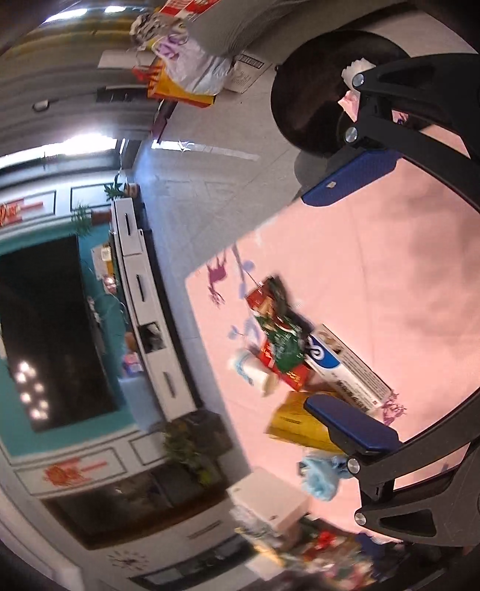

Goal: Collect trash
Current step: 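Move both tools back to the table toward the yellow chip bag, then grasp the yellow chip bag with the right tool while the left grasps the blue cloth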

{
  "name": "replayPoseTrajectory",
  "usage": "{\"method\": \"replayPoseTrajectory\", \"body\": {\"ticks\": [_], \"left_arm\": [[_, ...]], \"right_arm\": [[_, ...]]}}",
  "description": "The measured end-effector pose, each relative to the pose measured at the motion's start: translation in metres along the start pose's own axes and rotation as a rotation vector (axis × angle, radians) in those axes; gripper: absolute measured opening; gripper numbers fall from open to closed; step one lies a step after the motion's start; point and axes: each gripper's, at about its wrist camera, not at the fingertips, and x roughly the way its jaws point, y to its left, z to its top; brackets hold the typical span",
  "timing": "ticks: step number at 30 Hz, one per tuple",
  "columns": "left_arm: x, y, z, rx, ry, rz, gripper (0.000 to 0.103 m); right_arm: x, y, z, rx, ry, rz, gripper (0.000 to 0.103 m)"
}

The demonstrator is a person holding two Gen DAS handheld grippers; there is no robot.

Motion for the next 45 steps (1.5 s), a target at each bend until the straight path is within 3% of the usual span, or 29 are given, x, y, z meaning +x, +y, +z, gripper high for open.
{"method": "replayPoseTrajectory", "body": {"ticks": [4, 7, 13, 22, 27, 30, 36, 41, 45], "left_arm": [[0.01, 0.044, 0.0, -0.148, 0.047, -0.049, 0.1], [0.011, 0.059, -0.001, -0.202, 0.064, -0.093, 0.1], [0.011, 0.06, -0.002, -0.156, 0.045, -0.025, 0.1], [0.008, 0.065, 0.001, -0.148, 0.047, -0.025, 0.1], [0.009, 0.086, 0.003, -0.22, 0.063, -0.054, 0.1], [0.014, 0.107, 0.002, -0.31, 0.084, -0.108, 0.1], [0.022, 0.125, 0.002, -0.4, 0.097, -0.174, 0.1], [0.036, 0.123, 0.007, -0.439, 0.123, -0.253, 0.1], [0.044, 0.111, 0.02, -0.438, 0.126, -0.293, 0.1]], "right_arm": [[0.015, 0.024, -0.013, -0.053, 0.023, 0.027, 0.1], [0.023, 0.04, -0.02, -0.087, 0.05, 0.054, 0.1], [0.04, 0.068, -0.027, -0.104, 0.12, 0.111, 0.099], [0.067, 0.106, -0.012, -0.083, 0.196, 0.176, 0.094], [0.095, 0.122, -0.001, 0.001, 0.277, 0.214, 0.088], [0.114, 0.133, 0.002, 0.013, 0.309, 0.176, 0.085], [0.133, 0.135, -0.004, -0.006, 0.306, 0.044, 0.073], [0.13, 0.121, -0.005, 0.006, 0.296, 0.047, 0.049], [0.114, 0.108, -0.003, 0.016, 0.275, 0.088, 0.042]]}}
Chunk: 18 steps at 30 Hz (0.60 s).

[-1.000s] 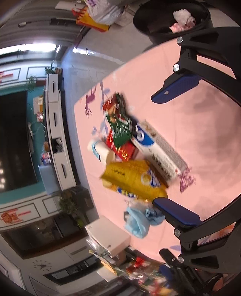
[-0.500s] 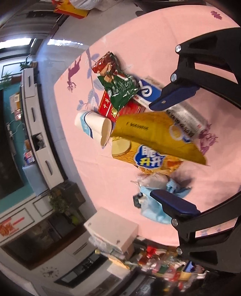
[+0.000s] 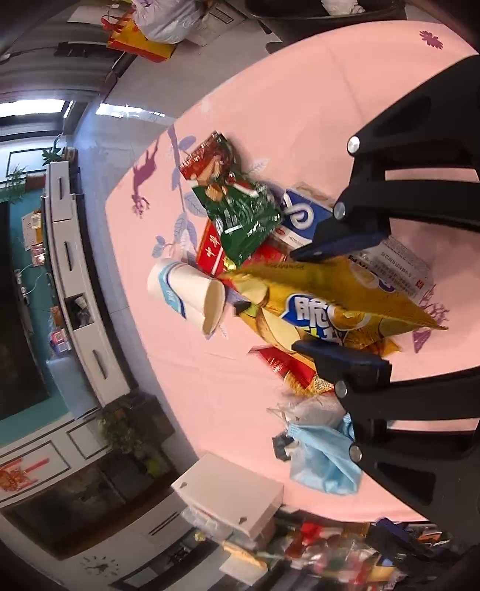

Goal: Collect trash
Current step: 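Grasp the yellow chip bag with the right tool while the left grasps the blue cloth, then carry the yellow chip bag and blue cloth in both tools over the black bin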

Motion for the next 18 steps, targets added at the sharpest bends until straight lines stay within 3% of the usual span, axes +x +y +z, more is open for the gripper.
{"method": "replayPoseTrajectory", "body": {"ticks": [6, 10, 13, 16, 18], "left_arm": [[0.024, -0.031, 0.02, 0.024, -0.02, -0.071, 0.099], [0.051, -0.044, 0.017, 0.103, -0.023, 0.007, 0.096], [0.073, -0.045, 0.009, 0.1, 0.025, 0.043, 0.079], [0.084, -0.042, 0.002, 0.071, 0.077, -0.002, 0.054], [0.084, -0.043, -0.001, 0.076, 0.07, 0.004, 0.031]], "right_arm": [[-0.055, -0.025, -0.006, -0.018, -0.079, 0.077, 0.041], [-0.089, -0.044, -0.013, -0.054, -0.144, 0.058, 0.041], [-0.104, -0.066, -0.017, -0.021, -0.18, 0.065, 0.041], [-0.109, -0.081, -0.019, 0.006, -0.211, 0.045, 0.041], [-0.11, -0.088, -0.017, 0.01, -0.214, 0.02, 0.041]]}}
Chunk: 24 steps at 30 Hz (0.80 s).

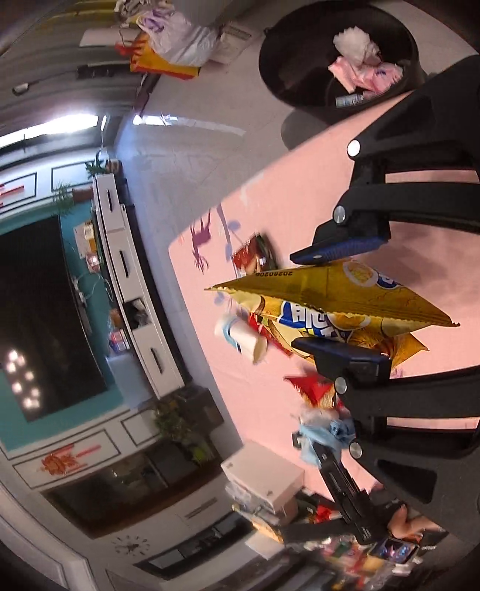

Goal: Collect trash
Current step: 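Carry the yellow chip bag and blue cloth in both tools over the black bin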

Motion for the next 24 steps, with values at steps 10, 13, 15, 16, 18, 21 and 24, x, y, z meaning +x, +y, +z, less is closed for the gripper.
{"method": "replayPoseTrajectory", "body": {"ticks": [10, 13, 15, 16, 18, 21, 24], "left_arm": [[-0.061, -0.039, -0.014, 0.017, -0.112, -0.124, 0.018], [-0.081, -0.065, -0.024, 0.052, -0.139, -0.187, 0.018], [-0.089, -0.081, -0.031, 0.064, -0.145, -0.227, 0.018], [-0.092, -0.088, -0.033, 0.072, -0.146, -0.241, 0.018], [-0.095, -0.106, -0.037, 0.094, -0.144, -0.271, 0.018], [-0.098, -0.137, -0.047, 0.13, -0.142, -0.32, 0.018], [-0.096, -0.17, -0.057, 0.171, -0.135, -0.355, 0.018]], "right_arm": [[-0.037, -0.032, 0.014, 0.059, -0.106, -0.058, 0.041], [-0.053, -0.044, 0.018, 0.096, -0.141, -0.073, 0.041], [-0.062, -0.052, 0.02, 0.112, -0.161, -0.088, 0.041], [-0.066, -0.056, 0.02, 0.117, -0.172, -0.096, 0.041], [-0.076, -0.066, 0.022, 0.131, -0.197, -0.127, 0.041], [-0.087, -0.08, 0.023, 0.158, -0.22, -0.176, 0.041], [-0.098, -0.094, 0.022, 0.184, -0.248, -0.209, 0.041]]}}
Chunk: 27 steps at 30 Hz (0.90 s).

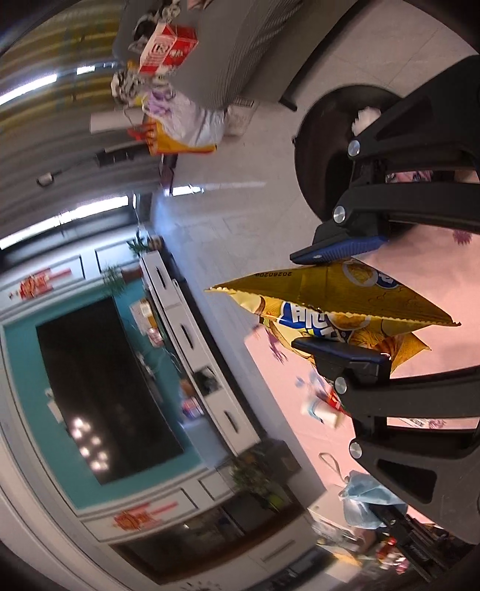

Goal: Collect trash
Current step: 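Carry the yellow chip bag and blue cloth in both tools over the black bin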

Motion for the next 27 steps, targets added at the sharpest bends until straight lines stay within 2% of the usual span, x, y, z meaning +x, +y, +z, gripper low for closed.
{"method": "replayPoseTrajectory", "body": {"ticks": [4, 9, 15, 22, 27], "left_arm": [[0.023, -0.036, -0.007, 0.039, 0.047, -0.064, 0.018], [0.055, -0.072, -0.019, 0.068, 0.101, -0.132, 0.018], [0.098, -0.104, -0.039, 0.075, 0.181, -0.21, 0.018], [0.151, -0.134, -0.072, 0.113, 0.3, -0.237, 0.018], [0.182, -0.146, -0.095, 0.15, 0.375, -0.224, 0.018]], "right_arm": [[-0.007, -0.019, 0.005, 0.026, -0.023, -0.036, 0.041], [-0.017, -0.045, 0.007, 0.047, -0.065, -0.146, 0.041], [-0.015, -0.08, 0.007, 0.079, -0.058, -0.259, 0.041], [-0.002, -0.108, 0.004, 0.123, -0.011, -0.333, 0.041], [0.012, -0.127, 0.0, 0.151, 0.043, -0.365, 0.041]]}}
